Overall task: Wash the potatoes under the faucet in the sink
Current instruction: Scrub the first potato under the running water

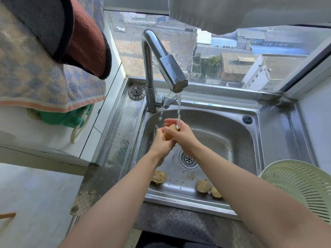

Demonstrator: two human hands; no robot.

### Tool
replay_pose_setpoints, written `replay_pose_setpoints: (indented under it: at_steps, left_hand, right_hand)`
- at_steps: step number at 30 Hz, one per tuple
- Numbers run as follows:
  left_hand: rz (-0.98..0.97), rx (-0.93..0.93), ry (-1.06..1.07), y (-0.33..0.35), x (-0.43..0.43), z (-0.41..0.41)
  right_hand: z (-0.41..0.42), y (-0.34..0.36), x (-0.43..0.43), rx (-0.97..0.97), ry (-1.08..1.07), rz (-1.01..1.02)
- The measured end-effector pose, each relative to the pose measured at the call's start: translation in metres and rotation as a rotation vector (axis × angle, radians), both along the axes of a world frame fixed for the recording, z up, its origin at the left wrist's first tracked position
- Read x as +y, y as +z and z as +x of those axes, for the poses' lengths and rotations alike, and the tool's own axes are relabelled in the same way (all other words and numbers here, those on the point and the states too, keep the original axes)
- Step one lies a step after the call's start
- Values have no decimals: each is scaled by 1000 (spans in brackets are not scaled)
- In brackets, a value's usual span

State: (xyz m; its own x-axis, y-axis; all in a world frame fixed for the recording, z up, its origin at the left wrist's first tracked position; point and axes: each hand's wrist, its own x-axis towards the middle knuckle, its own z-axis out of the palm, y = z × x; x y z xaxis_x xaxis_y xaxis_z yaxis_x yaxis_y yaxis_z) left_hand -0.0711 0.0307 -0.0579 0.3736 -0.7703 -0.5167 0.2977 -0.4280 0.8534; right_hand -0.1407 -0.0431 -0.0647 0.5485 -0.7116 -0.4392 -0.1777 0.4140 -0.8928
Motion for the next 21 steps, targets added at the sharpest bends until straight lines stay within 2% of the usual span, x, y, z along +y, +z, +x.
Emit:
replay_pose_setpoints:
  at_steps: [3,7,9,12,15,17,19,21]
  left_hand:
    - [-13,-12,-69,5,2,-4]
    - [-108,63,38,11,-2,-1]
    - [-15,84,107,14,-6,-3]
    - [174,77,122,16,-11,-13]
    - [240,3,101,18,-13,-17]
    - [178,-94,105,12,-14,-16]
    - [137,-208,146,9,-17,-16]
    - [156,-178,227,11,-21,-11]
  right_hand:
    - [5,8,-6,79,-123,-7]
    - [4,11,-8,-172,-133,224]
    - [6,7,-1,-169,-81,221]
    - [16,3,0,-56,-172,201]
    - [20,4,-4,16,-309,192]
    - [19,8,-4,19,-358,185]
    - [16,9,-2,33,-341,168]
    - [7,4,-1,-37,-288,175]
